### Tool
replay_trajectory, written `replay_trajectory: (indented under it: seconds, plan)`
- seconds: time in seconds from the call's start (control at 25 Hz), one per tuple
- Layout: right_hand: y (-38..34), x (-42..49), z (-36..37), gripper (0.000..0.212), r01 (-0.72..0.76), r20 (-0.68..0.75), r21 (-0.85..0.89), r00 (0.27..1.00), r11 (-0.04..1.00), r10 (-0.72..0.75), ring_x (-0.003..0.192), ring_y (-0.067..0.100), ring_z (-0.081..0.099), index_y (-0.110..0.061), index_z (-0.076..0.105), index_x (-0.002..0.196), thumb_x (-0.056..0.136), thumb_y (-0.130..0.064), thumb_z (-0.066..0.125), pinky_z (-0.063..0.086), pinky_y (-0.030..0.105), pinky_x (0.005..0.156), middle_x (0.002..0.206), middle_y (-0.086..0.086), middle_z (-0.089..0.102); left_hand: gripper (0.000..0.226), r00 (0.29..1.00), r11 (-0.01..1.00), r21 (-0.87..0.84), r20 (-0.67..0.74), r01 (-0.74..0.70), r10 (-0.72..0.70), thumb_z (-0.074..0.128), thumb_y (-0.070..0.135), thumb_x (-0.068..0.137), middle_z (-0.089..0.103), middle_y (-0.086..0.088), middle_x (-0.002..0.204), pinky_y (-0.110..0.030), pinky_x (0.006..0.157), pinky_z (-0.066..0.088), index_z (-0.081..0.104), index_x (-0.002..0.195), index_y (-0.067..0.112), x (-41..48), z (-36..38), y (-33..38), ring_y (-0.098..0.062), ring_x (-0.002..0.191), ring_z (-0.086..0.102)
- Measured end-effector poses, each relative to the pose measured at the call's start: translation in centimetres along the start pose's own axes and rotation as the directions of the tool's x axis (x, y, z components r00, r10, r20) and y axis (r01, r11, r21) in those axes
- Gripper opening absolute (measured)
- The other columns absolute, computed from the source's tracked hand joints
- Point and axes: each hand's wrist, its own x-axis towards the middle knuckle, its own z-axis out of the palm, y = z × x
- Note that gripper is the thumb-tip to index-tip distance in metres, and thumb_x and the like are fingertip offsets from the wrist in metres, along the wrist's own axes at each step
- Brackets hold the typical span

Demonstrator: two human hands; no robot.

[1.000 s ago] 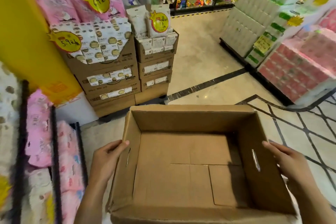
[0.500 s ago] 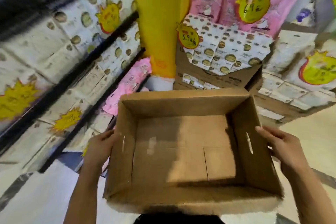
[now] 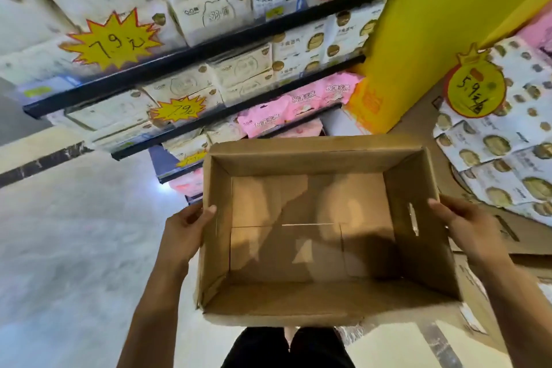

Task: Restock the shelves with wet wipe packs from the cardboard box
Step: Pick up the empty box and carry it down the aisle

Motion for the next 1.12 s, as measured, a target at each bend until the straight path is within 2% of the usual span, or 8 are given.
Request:
replay_trajectory:
  seconds: [0.12,0.32,0.36,0.48,0.56,0.68,0.84,1.12]
  plan:
    - [0.7,5.1,4.4,0.065,0.03,0.035,-0.114,0.999,0.993,-0.026,0.116,0.026,0.065,-0.019,0.061,0.137,0.086,-0.056,0.07,0.05,0.052,0.105,0.129,0.003,0.069,0.048,0.994,0.995,-0.016,-0.019,0.103,-0.104,0.073,0.042,0.086,0.07,-0.004,0.121,-0.056,0.098,0.052,0.067,0.128,0.017,3.9,1.0,-3.3,-0.032,0.109,0.066]
    - [3.2,12.2,10.4,0.041,-0.023,0.101,-0.2,0.994,0.98,0.044,0.105,0.023,0.068,-0.031,0.071,0.122,0.088,-0.054,0.07,0.054,0.049,0.099,0.109,-0.006,0.073,0.046,0.97,0.97,0.014,-0.044,0.242,-0.241,0.081,0.025,0.081,0.072,-0.007,0.116,-0.056,0.09,0.056,0.066,0.124,0.018,10.3,2.5,-8.4,-0.034,0.099,0.07]
    - [4.2,13.6,11.7,0.034,-0.011,0.113,-0.239,0.993,0.971,0.039,0.097,0.021,0.069,-0.033,0.073,0.115,0.089,-0.055,0.069,0.056,0.045,0.092,0.102,-0.007,0.074,0.051,0.962,0.962,0.02,-0.038,0.273,-0.272,0.082,0.024,0.077,0.072,-0.007,0.116,-0.054,0.088,0.057,0.065,0.124,0.017,11.6,2.8,-9.9,-0.034,0.099,0.07]
    - [8.2,19.0,17.7,0.023,0.049,0.186,-0.324,0.982,0.945,0.013,0.062,0.012,0.06,-0.004,0.067,0.096,0.099,-0.027,0.063,0.048,0.026,0.057,0.072,-0.002,0.064,0.063,0.928,0.928,0.017,-0.02,0.372,-0.371,0.084,0.03,0.067,0.071,-0.008,0.118,-0.055,0.089,0.056,0.061,0.125,0.017,16.4,5.2,-16.4,-0.034,0.103,0.068]
    - [12.6,23.8,22.7,0.016,0.056,0.232,-0.4,0.972,0.915,0.042,0.058,0.006,0.06,-0.006,0.067,0.095,0.101,-0.019,0.059,0.044,0.021,0.051,0.069,-0.004,0.062,0.075,0.913,0.913,0.027,-0.045,0.406,-0.405,0.079,0.039,0.059,0.07,-0.008,0.119,-0.048,0.081,0.059,0.06,0.127,0.016,20.1,7.7,-21.9,-0.031,0.097,0.07]
    - [19.3,31.0,30.2,0.034,0.073,0.294,-0.425,0.954,0.902,0.062,0.052,0.002,0.059,-0.029,0.061,0.069,0.101,-0.021,0.057,0.04,0.023,0.051,0.05,-0.012,0.057,0.056,0.906,0.906,0.081,-0.125,0.416,-0.404,0.075,0.022,0.081,0.068,-0.01,0.123,-0.033,0.066,0.054,0.056,0.132,0.011,25.9,11.3,-29.5,-0.026,0.09,0.069]
    - [25.4,40.3,39.5,0.013,0.194,0.379,-0.453,0.925,0.87,-0.009,0.077,0.019,0.069,-0.035,0.066,0.103,0.1,-0.039,0.055,0.052,0.033,0.066,0.086,-0.002,0.072,0.042,0.876,0.883,0.129,-0.254,0.452,-0.411,0.062,0.018,0.095,0.065,-0.013,0.127,-0.039,0.075,0.054,0.053,0.136,0.011,34.4,15.1,-39.4,-0.032,0.1,0.065]
    - [29.1,50.2,47.9,0.038,0.265,0.436,-0.443,0.898,0.856,-0.052,0.106,0.029,0.063,-0.007,0.061,0.134,0.104,-0.029,0.053,0.047,0.037,0.088,0.12,0.01,0.066,0.047,0.9,0.897,0.192,-0.273,0.398,-0.341,0.063,0.027,0.096,0.065,-0.009,0.129,-0.032,0.071,0.052,0.051,0.139,0.01,43.4,17.4,-45.3,-0.03,0.099,0.067]
